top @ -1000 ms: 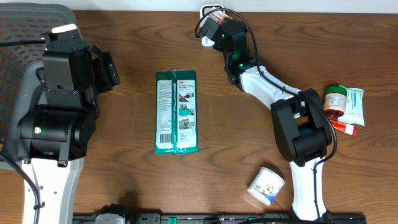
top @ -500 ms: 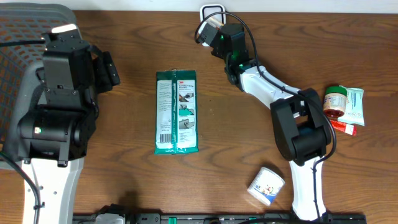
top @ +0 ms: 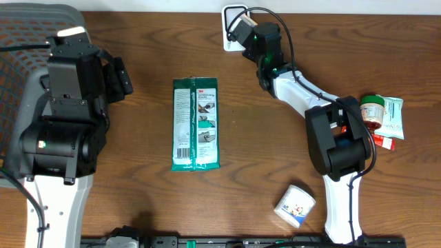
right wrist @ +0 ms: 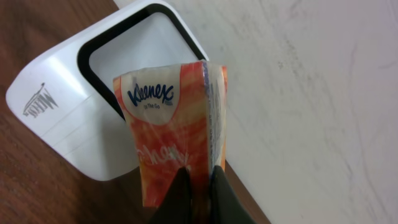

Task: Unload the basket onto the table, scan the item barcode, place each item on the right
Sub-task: 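Hold the Kleenex pack in front of the white scanner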

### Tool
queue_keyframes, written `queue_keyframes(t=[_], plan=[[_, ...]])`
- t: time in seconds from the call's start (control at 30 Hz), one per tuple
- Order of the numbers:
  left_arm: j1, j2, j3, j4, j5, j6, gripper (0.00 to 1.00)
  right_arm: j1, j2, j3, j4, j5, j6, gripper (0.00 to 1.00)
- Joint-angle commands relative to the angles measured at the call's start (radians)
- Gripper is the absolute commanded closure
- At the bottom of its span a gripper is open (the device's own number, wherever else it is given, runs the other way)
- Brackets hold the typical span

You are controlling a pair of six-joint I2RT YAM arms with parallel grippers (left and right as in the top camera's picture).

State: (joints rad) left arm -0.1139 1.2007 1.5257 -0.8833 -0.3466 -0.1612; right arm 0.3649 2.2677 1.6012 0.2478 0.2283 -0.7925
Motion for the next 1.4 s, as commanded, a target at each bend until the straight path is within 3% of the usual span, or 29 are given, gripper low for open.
queue_keyframes(t=[0.0,0.17,0.33,0.5,0.67,1.37], plan=[[0.002,0.001,0.007,0.001,-0.013,-0.009,0.08,-0.003,0.009,0.098,-0.043,0.061,0.029,0.99],[0.002,0.001,0.007,0.001,-0.013,-0.009,0.08,-0.004,0.009,0.274,-0.214,0.043,0.004,0.99],[0.002,0.001,0.007,0.001,-0.013,-0.009,0.08,-0.008,0.011,0.313,-0.197,-0.032,-0.143,0.99],[0.002,0.001,0.007,0.001,-0.013,-0.009,0.08,0.008,0.082,0.313,-0.149,0.074,-0.336,0.99],[0.002,0.001,0.007,0.001,-0.013,-0.009,0.08,0.035,0.157,0.313,-0.051,0.138,-0.438,0.99],[0.002,0.001,0.007,0.001,-0.013,-0.009,0.08,0.055,0.179,0.313,-0.075,0.103,-0.382,0.99]])
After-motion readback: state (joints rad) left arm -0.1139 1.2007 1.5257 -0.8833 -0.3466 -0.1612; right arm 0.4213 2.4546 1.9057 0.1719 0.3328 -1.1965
